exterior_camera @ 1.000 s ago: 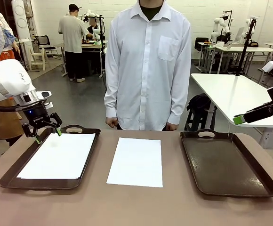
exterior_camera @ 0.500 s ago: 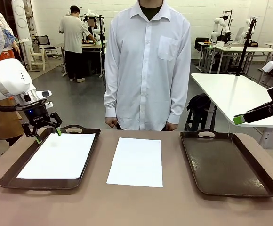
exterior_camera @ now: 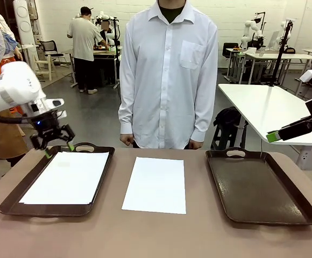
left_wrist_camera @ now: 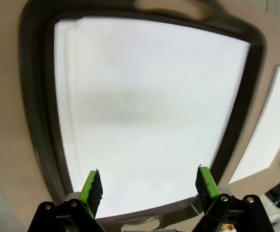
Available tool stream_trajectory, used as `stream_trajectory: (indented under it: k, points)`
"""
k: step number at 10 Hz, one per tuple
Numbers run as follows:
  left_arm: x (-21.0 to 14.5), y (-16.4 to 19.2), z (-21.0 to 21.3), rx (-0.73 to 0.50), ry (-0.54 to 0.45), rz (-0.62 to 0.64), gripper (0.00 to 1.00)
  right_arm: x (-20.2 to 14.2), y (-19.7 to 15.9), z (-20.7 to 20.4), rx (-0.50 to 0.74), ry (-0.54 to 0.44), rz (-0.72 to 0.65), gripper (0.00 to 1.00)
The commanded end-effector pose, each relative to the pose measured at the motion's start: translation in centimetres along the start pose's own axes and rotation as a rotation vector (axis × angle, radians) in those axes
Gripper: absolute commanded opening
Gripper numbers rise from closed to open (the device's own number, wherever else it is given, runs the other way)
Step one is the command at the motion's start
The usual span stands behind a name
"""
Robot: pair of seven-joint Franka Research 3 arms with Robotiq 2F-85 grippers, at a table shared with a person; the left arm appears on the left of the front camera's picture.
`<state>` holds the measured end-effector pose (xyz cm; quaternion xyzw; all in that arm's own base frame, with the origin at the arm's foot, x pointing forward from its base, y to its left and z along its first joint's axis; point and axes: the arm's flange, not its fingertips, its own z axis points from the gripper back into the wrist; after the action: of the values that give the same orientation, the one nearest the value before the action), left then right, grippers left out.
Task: Sort the A4 documents.
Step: Receive the A4 Paper.
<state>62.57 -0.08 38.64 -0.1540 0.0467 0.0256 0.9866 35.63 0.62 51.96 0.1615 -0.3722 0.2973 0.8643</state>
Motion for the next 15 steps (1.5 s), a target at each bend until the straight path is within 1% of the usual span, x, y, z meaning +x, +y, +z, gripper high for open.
stream_trajectory:
  k: [1,2,4,5,6,7,8,9,10,11,13,15]
  points:
    - [-1.7,-4.3,5.1,0.028,-0.150,-0.217,1.00,0.0,0.0,-0.1,0.002,0.001,-0.001,1.00]
    - [-3.6,-5.5,7.4,0.025,-0.225,-0.324,1.00,0.0,0.0,-0.1,0.002,0.001,-0.001,1.00]
    - [-7.8,-6.2,11.4,-0.069,-0.330,-0.566,1.00,0.0,0.0,-0.1,0.002,0.001,-0.001,1.00]
    - [-10.0,-5.5,13.2,-0.206,-0.366,-0.740,1.00,0.0,0.0,-0.1,0.002,0.001,-0.001,1.00]
    - [-11.9,-4.7,14.3,-0.258,-0.416,-0.823,1.00,0.0,0.0,-0.1,0.002,0.001,-0.001,1.00]
    - [-13.8,-4.3,15.3,-0.294,-0.464,-0.948,1.00,0.0,0.0,-0.1,0.002,0.001,-0.001,1.00]
    - [-15.4,-4.3,15.9,-0.276,-0.509,-1.038,1.00,0.0,0.0,-0.1,0.002,0.001,-0.001,1.00]
    - [-16.8,-4.5,16.2,-0.217,-0.535,-1.083,1.00,0.0,0.0,-0.1,0.002,0.001,-0.001,1.00]
    - [-17.3,-4.7,16.4,-0.200,-0.544,-1.131,1.00,0.0,0.0,-0.1,0.002,0.001,-0.001,1.00]
    - [-17.2,-4.8,16.5,-0.200,-0.539,-1.163,1.00,0.0,0.0,-0.1,0.002,0.001,-0.001,1.00]
    - [-16.5,-5.4,16.3,-0.236,-0.491,-1.248,1.00,0.0,0.0,-0.1,0.002,0.001,-0.001,1.00]
    - [-16.2,-5.5,16.4,-0.251,-0.471,-1.261,1.00,0.0,0.0,-0.1,0.002,0.001,-0.001,1.00]
